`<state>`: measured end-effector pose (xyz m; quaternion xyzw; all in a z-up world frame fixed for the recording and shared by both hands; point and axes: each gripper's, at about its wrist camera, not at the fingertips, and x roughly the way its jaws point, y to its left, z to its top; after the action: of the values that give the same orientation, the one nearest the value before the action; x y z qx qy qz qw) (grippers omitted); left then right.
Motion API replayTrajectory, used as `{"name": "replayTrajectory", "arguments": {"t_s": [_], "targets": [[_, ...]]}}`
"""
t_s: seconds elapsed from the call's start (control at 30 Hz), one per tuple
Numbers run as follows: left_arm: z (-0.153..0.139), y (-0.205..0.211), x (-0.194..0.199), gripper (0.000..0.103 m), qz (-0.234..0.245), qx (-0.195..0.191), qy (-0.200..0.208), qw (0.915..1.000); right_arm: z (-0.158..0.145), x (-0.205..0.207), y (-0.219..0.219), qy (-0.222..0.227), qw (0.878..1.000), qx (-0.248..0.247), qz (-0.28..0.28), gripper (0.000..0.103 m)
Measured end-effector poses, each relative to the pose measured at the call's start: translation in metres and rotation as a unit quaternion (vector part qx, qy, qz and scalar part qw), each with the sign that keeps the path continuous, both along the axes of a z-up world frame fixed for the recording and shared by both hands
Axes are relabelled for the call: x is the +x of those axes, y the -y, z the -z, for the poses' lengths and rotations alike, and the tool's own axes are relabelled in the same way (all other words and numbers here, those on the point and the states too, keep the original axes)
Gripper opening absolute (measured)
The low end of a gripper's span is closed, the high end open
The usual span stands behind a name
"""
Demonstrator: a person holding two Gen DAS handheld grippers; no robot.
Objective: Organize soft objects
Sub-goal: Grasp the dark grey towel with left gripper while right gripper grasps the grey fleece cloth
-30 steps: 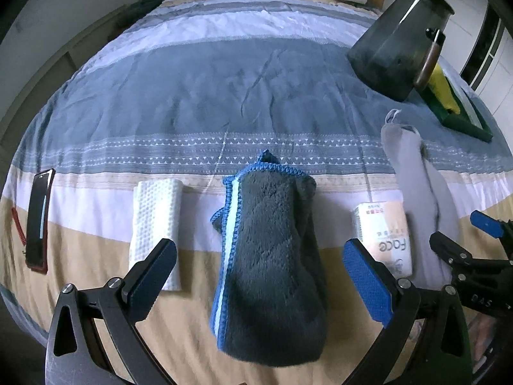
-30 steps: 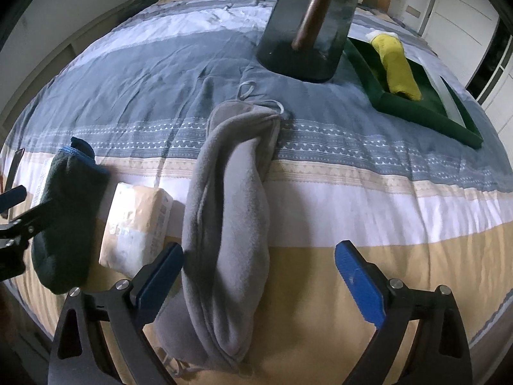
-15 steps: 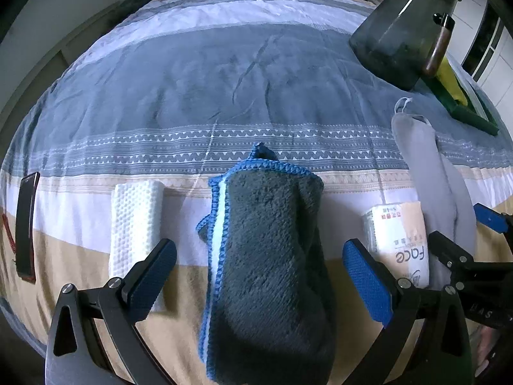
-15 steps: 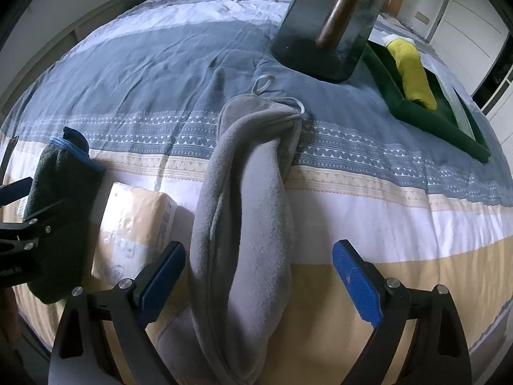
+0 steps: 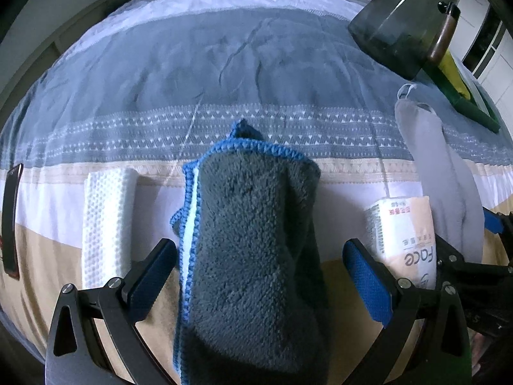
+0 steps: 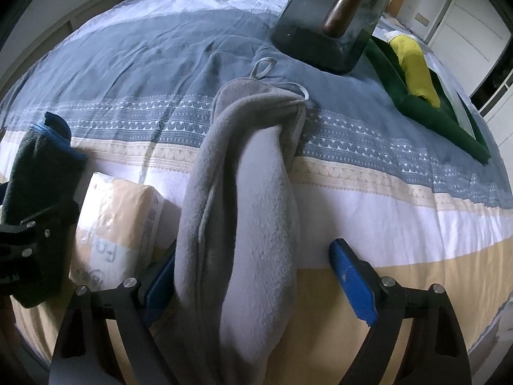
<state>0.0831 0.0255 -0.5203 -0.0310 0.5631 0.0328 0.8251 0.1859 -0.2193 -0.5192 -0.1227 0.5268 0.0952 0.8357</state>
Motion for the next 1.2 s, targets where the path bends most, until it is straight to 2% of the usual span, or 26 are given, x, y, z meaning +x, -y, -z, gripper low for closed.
{"name": "replayTrajectory", "arguments": {"t_s": [0.4, 0.63, 0.8, 0.9, 0.97, 1.13, 1.2], "targets": [[0.007, 0.005, 0.004, 0.102, 0.003, 0.002, -0.011, 0.9999, 0.004, 0.002, -0.01, 0.009, 1.0, -0.02, 0.004, 0.089], [0.016, 0.016, 0.008, 0.102, 0.007, 0.01, -0.016, 0.9998, 0.007, 0.001, -0.006, 0.008, 1.0, -0.011, 0.011, 0.095], [0.02, 0.024, 0.011, 0.101, 0.011, 0.015, -0.017, 0.9997, 0.008, 0.002, -0.002, 0.009, 1.0, -0.009, 0.017, 0.094], [0.022, 0.029, 0.01, 0.097, 0.014, 0.013, -0.016, 0.9997, 0.007, -0.001, -0.003, 0.014, 1.0, -0.001, 0.009, 0.077], [0.023, 0.03, 0.009, 0.097, 0.016, 0.015, -0.015, 0.9996, 0.005, -0.004, -0.006, 0.019, 1.0, 0.0, -0.001, 0.062], [0.023, 0.032, 0.008, 0.09, 0.017, 0.016, -0.013, 0.9996, 0.002, -0.009, -0.011, 0.021, 1.0, 0.007, -0.014, 0.042], [0.023, 0.033, 0.007, 0.081, 0.021, 0.018, -0.012, 0.9996, 0.0, -0.008, -0.009, 0.019, 1.0, 0.014, -0.014, 0.033]]}}
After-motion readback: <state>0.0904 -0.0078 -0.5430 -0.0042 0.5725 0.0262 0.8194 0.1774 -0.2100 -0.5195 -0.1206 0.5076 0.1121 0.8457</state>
